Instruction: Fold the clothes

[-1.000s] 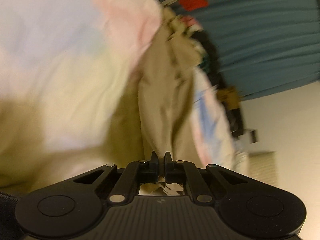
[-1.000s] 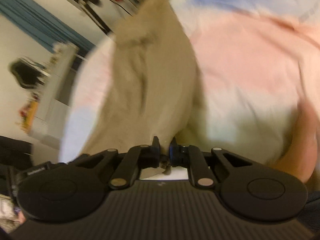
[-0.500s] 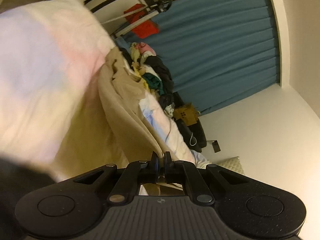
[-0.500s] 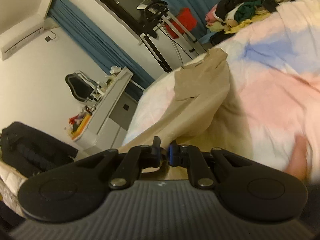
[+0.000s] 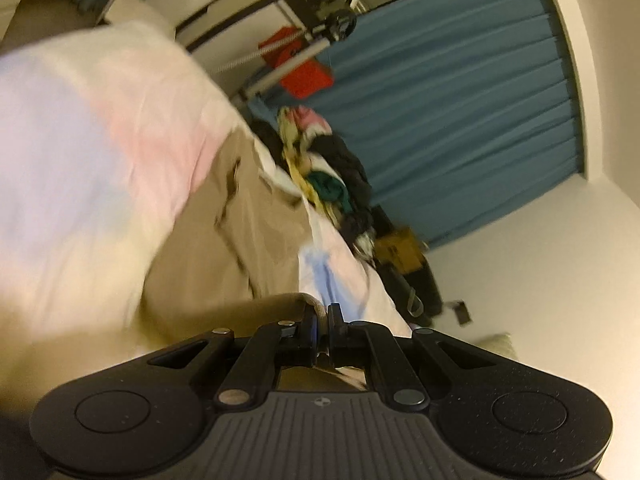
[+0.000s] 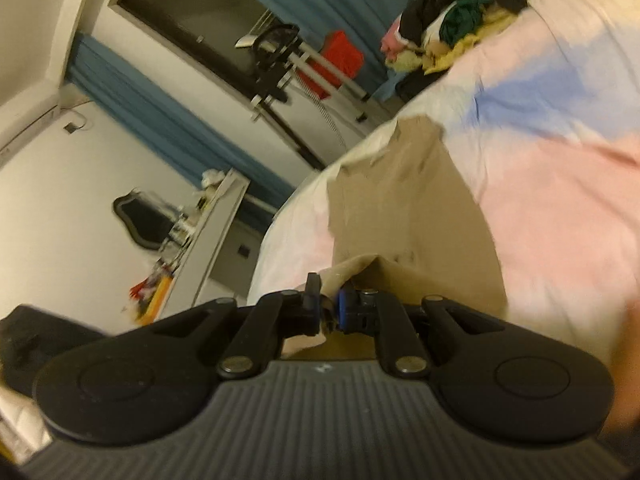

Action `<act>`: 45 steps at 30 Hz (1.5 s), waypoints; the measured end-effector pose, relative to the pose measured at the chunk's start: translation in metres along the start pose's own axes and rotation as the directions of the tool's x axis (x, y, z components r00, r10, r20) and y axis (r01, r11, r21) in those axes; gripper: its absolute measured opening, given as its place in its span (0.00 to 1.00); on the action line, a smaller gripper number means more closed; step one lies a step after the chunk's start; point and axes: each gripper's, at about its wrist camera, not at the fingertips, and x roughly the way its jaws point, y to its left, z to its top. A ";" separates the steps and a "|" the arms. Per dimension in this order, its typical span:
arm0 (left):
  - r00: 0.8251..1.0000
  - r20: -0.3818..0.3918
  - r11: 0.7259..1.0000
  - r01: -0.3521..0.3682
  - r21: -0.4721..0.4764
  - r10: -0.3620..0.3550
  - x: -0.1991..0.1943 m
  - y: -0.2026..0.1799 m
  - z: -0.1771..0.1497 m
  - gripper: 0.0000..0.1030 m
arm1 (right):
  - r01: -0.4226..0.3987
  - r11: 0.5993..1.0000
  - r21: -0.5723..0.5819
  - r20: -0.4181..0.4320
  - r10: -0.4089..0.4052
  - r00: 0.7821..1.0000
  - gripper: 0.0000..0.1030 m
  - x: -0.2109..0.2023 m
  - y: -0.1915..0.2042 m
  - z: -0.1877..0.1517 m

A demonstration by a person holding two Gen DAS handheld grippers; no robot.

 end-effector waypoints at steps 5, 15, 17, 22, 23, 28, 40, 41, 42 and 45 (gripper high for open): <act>0.992 0.088 0.986 -0.105 0.132 0.093 0.063 -0.010 0.043 0.05 | 0.043 0.999 0.006 0.037 -0.043 0.998 0.11 0.069 -0.006 0.040; 0.972 0.127 0.929 -0.225 0.293 0.196 0.192 0.032 0.074 0.05 | 0.147 0.986 -0.077 0.021 -0.145 0.989 0.11 0.178 -0.053 0.068; 0.967 0.113 0.911 -0.253 0.327 0.228 0.219 0.047 0.072 0.05 | 0.196 0.972 -0.126 0.004 -0.197 0.980 0.12 0.201 -0.064 0.066; 0.943 0.052 0.865 -0.324 0.383 0.330 0.260 0.085 0.062 0.05 | 0.280 0.928 -0.245 -0.048 -0.300 0.953 0.12 0.248 -0.087 0.049; 0.940 0.041 0.862 -0.326 0.387 0.337 0.265 0.089 0.061 0.06 | 0.289 0.918 -0.271 -0.049 -0.313 0.949 0.12 0.252 -0.086 0.045; 0.935 0.043 0.838 -0.335 0.431 0.352 0.264 0.086 0.057 0.08 | 0.317 0.872 -0.374 -0.008 -0.345 0.939 0.13 0.249 -0.070 0.037; 0.939 0.151 0.791 -0.341 0.508 0.308 0.167 0.014 0.011 0.81 | 0.272 0.856 -0.440 0.197 -0.203 0.959 0.86 0.144 -0.005 0.014; 0.943 0.141 0.802 -0.330 0.498 0.301 0.157 0.012 0.005 0.83 | 0.266 0.864 -0.428 0.192 -0.201 0.961 0.86 0.137 -0.004 0.009; 0.947 0.130 0.812 -0.319 0.488 0.294 0.147 0.010 -0.001 0.85 | 0.261 0.871 -0.416 0.187 -0.199 0.962 0.86 0.129 -0.003 0.005; 0.958 0.100 0.842 -0.285 0.457 0.270 0.116 0.004 -0.019 0.86 | 0.246 0.891 -0.381 0.174 -0.192 0.966 0.86 0.107 0.001 -0.009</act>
